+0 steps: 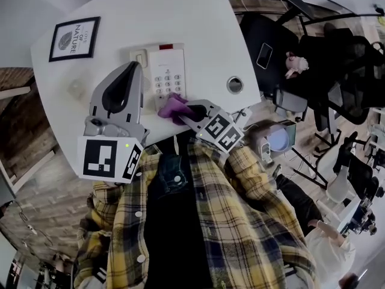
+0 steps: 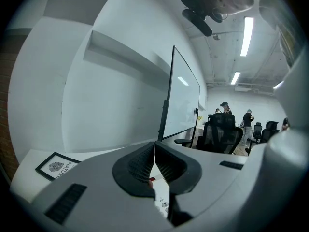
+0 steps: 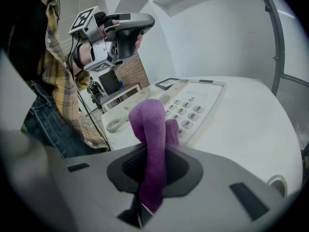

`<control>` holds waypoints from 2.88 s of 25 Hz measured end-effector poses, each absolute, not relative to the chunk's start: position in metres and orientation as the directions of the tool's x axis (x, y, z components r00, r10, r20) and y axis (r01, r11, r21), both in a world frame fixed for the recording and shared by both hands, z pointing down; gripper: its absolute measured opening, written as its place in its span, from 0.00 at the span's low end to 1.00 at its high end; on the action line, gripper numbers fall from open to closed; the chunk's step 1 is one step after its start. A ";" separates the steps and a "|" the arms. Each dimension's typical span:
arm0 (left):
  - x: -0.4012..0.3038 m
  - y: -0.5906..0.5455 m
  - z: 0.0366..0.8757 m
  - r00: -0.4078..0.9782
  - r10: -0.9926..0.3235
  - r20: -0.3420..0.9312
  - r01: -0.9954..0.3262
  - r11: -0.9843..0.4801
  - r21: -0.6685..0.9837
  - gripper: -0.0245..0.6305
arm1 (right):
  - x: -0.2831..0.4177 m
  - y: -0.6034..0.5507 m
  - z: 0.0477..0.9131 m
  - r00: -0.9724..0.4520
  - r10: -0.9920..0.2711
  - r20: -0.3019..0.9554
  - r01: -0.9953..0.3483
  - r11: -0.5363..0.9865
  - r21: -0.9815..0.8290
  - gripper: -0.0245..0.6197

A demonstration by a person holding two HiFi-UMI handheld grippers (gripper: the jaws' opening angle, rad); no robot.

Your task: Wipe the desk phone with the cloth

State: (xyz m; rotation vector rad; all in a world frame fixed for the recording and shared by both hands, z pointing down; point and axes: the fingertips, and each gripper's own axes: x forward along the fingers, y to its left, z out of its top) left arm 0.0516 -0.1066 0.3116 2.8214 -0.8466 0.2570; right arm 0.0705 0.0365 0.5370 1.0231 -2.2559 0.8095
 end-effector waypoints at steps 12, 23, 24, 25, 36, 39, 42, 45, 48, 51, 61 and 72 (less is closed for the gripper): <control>0.038 -0.112 0.297 0.794 -0.582 0.174 -0.604 -0.788 0.122 0.06 | 0.082 0.011 0.497 -0.596 -0.521 0.611 -0.785 0.540 -0.304 0.14; 0.018 -0.119 0.272 0.731 -0.672 0.121 -0.682 -0.727 0.081 0.06 | 0.083 -0.062 0.379 -0.657 -0.649 0.383 -0.739 0.654 -0.159 0.14; 0.014 -0.120 0.270 0.719 -0.686 0.115 -0.694 -0.716 0.075 0.06 | 0.081 -0.069 0.367 -0.668 -0.654 0.355 -0.731 0.667 -0.144 0.14; 0.012 -0.121 0.269 0.709 -0.697 0.109 -0.705 -0.706 0.072 0.06 | 0.079 -0.075 0.356 -0.676 -0.660 0.328 -0.724 0.677 -0.132 0.14; -0.003 -0.121 0.258 0.649 -0.754 0.096 -0.760 -0.647 0.060 0.06 | 0.062 -0.107 0.268 -0.704 -0.699 0.126 -0.709 0.703 -0.057 0.14; -0.008 -0.121 0.260 0.638 -0.763 0.108 -0.770 -0.635 0.067 0.06 | 0.053 -0.109 0.264 -0.717 -0.688 0.110 -0.695 0.717 -0.054 0.14; -0.011 -0.119 0.262 0.637 -0.761 0.122 -0.770 -0.632 0.080 0.06 | 0.051 -0.107 0.261 -0.707 -0.700 0.104 -0.707 0.704 -0.068 0.14; -0.010 -0.120 0.265 0.637 -0.760 0.132 -0.771 -0.631 0.087 0.06 | 0.053 -0.107 0.258 -0.699 -0.708 0.095 -0.715 0.696 -0.074 0.14; -0.008 -0.121 0.267 0.636 -0.759 0.138 -0.771 -0.630 0.089 0.06 | 0.056 -0.107 0.254 -0.693 -0.715 0.086 -0.721 0.690 -0.072 0.14; -0.007 -0.123 0.267 0.637 -0.758 0.140 -0.770 -0.631 0.089 0.06 | 0.059 -0.106 0.252 -0.689 -0.720 0.084 -0.725 0.685 -0.069 0.14; -0.005 -0.126 0.272 0.641 -0.752 0.154 -0.767 -0.635 0.091 0.06 | 0.060 -0.109 0.255 -0.687 -0.722 0.089 -0.727 0.682 -0.081 0.14; -0.004 -0.132 0.275 0.645 -0.747 0.160 -0.763 -0.640 0.088 0.06 | 0.060 -0.114 0.258 -0.691 -0.716 0.100 -0.722 0.686 -0.089 0.14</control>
